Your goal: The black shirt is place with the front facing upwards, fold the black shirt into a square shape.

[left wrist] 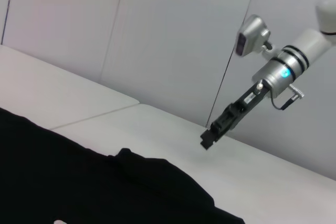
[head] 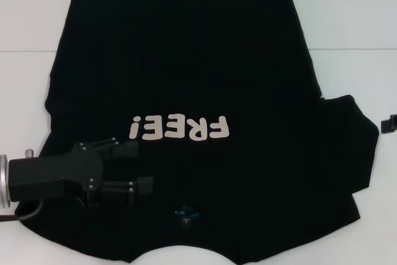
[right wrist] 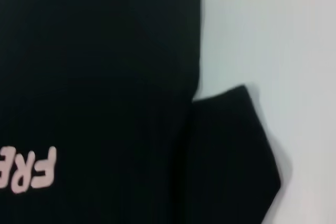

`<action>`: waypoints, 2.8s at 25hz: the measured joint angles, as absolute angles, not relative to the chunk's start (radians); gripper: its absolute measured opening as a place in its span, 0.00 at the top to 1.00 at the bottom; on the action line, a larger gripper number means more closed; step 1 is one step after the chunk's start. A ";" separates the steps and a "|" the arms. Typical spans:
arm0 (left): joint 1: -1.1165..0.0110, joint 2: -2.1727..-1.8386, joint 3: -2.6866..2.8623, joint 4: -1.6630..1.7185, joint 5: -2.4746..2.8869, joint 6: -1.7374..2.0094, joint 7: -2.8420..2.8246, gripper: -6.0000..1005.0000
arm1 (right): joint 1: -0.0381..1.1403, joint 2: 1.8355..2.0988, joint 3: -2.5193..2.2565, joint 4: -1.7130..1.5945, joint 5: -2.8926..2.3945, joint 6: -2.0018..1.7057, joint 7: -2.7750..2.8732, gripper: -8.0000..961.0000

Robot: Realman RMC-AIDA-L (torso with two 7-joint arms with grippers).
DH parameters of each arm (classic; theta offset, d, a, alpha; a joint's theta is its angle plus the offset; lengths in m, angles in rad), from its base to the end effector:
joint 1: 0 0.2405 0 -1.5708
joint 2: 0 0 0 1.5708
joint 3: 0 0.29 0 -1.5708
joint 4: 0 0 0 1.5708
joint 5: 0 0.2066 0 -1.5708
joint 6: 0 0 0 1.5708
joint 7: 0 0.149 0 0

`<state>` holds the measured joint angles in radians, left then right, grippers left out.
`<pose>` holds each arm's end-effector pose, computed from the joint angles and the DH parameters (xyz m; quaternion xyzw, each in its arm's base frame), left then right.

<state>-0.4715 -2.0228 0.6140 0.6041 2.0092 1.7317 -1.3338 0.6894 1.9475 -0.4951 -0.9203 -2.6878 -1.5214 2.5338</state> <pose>-0.3050 0.3116 0.0022 -0.9311 -0.2191 -0.2756 0.0950 0.3274 0.3993 0.0912 -0.7339 0.6335 0.0347 0.2426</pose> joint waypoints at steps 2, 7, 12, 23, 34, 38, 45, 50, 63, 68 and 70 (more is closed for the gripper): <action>-0.471 -2.023 0.614 0.604 2.012 1.732 -1.333 0.08 | 0.694 1.938 -0.504 -0.864 -2.686 -1.490 2.535 0.04; -0.471 -2.023 0.615 0.604 2.012 1.731 -1.333 0.08 | 0.706 1.932 -0.512 -0.789 -2.685 -1.434 2.531 0.05; -0.471 -2.023 0.614 0.604 2.012 1.725 -1.333 0.09 | 0.721 1.931 -0.540 -0.732 -2.687 -1.369 2.533 0.05; -0.466 -2.023 0.611 0.609 2.012 1.722 -1.333 0.09 | 0.746 1.943 -0.565 -0.648 -2.690 -1.308 2.530 0.07; -0.464 -2.020 0.609 0.608 2.011 1.722 -1.340 0.10 | 0.749 1.950 -0.583 -0.632 -2.686 -1.291 2.531 0.09; -0.464 -2.021 0.609 0.609 2.011 1.722 -1.341 0.10 | 0.754 1.955 -0.583 -0.630 -2.686 -1.288 2.529 0.10; -0.466 -2.022 0.609 0.609 2.011 1.723 -1.341 0.10 | 0.762 1.956 -0.584 -0.618 -2.686 -1.286 2.519 0.11; -0.465 -2.022 0.609 0.610 2.011 1.723 -1.341 0.11 | 0.759 1.956 -0.592 -0.625 -2.692 -1.277 2.519 0.12; -0.465 -2.020 0.609 0.612 2.011 1.730 -1.342 0.11 | 0.754 1.954 -0.641 -0.625 -2.694 -1.262 2.527 0.68; -0.465 -2.019 0.609 0.612 2.011 1.732 -1.342 0.11 | 0.755 1.955 -0.659 -0.628 -2.694 -1.262 2.527 0.85; -0.465 -2.019 0.609 0.612 2.011 1.732 -1.342 0.12 | 0.756 1.955 -0.661 -0.628 -2.694 -1.262 2.527 0.87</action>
<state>-0.4648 -2.0189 0.6090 0.6121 2.0112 1.7319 -1.3423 0.7557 1.9552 -0.6607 -0.6283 -2.6937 -1.2620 2.5267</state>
